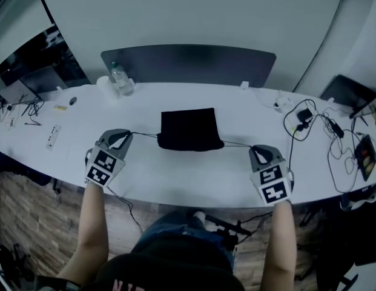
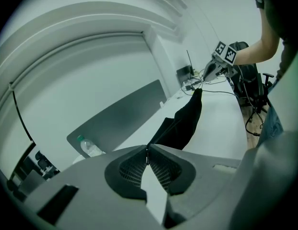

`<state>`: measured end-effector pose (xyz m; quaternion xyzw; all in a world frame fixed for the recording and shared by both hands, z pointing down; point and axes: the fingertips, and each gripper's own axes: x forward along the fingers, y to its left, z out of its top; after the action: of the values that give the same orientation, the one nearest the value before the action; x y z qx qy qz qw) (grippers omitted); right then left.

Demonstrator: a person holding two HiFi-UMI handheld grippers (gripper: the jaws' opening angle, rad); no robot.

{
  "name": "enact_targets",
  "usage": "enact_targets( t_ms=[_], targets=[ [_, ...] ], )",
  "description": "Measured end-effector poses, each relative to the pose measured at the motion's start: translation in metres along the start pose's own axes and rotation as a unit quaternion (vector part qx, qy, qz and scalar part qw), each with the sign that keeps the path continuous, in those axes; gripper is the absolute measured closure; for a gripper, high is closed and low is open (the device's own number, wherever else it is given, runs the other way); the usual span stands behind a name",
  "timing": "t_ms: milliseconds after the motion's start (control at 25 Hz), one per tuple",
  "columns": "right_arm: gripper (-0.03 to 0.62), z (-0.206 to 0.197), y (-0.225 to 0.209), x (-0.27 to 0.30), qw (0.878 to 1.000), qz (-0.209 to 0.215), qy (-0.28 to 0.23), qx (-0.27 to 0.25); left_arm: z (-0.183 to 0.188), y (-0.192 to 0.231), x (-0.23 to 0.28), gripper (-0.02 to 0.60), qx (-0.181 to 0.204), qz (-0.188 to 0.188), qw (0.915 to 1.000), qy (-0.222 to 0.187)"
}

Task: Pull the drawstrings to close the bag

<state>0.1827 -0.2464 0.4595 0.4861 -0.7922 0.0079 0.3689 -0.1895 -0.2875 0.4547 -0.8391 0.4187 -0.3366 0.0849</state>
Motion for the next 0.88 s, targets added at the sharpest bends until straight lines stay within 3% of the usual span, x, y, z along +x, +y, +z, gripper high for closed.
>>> enact_targets(
  t_ms=[520,880],
  targets=[
    [0.586,0.025,-0.032,-0.004,0.998,-0.046,-0.030,-0.014,0.026,0.043,-0.002,0.563,0.022,0.053,0.9982,-0.017],
    [0.586,0.040,-0.057,-0.001,0.996,-0.077,-0.037,-0.006,0.034,0.071,-0.004,0.563,0.001,0.093,0.9953,-0.027]
  ],
)
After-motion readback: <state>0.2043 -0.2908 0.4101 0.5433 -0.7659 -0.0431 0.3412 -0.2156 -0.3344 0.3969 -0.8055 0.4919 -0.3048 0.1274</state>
